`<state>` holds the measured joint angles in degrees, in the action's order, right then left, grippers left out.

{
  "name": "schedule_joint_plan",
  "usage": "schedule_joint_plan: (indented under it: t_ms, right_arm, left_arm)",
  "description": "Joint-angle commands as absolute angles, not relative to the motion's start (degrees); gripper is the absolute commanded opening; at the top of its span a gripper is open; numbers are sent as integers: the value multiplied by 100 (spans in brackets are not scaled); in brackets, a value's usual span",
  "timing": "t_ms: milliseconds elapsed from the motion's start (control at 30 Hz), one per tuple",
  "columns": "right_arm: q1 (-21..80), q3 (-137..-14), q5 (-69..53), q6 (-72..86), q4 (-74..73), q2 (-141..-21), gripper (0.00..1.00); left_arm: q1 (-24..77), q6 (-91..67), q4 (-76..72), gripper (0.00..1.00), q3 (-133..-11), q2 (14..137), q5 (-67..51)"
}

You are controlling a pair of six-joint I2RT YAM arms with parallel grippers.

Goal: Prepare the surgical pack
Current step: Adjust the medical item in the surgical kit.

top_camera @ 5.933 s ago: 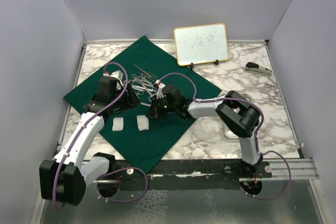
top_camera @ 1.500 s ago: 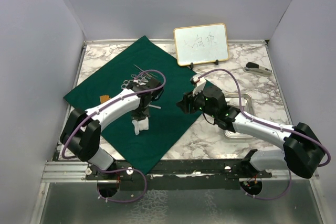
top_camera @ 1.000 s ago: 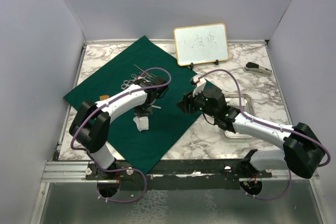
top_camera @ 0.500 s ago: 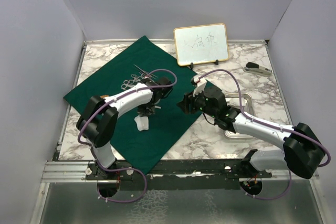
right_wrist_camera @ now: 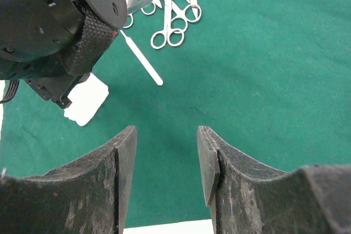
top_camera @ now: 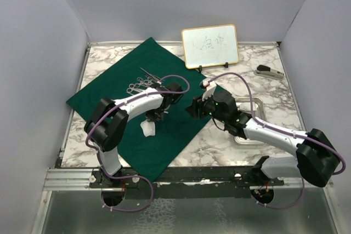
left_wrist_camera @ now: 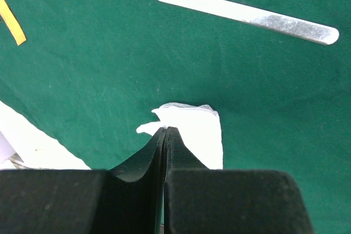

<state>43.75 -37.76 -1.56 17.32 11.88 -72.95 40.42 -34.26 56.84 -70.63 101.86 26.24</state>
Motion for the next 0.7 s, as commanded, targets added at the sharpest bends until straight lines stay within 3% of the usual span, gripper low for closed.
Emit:
schedule_joint_plan:
  t_ms: [0,667]
  right_arm:
    - [4333,-3710,-163,1723,1327,-7172,49]
    - [4284,-3709,-210,1751,1360,-7237,49]
  left_arm:
    - [4136,-3050,5543,0,-7215,10296,2773]
    - [4465,-2470,5279,0,-7105,10457,2584]
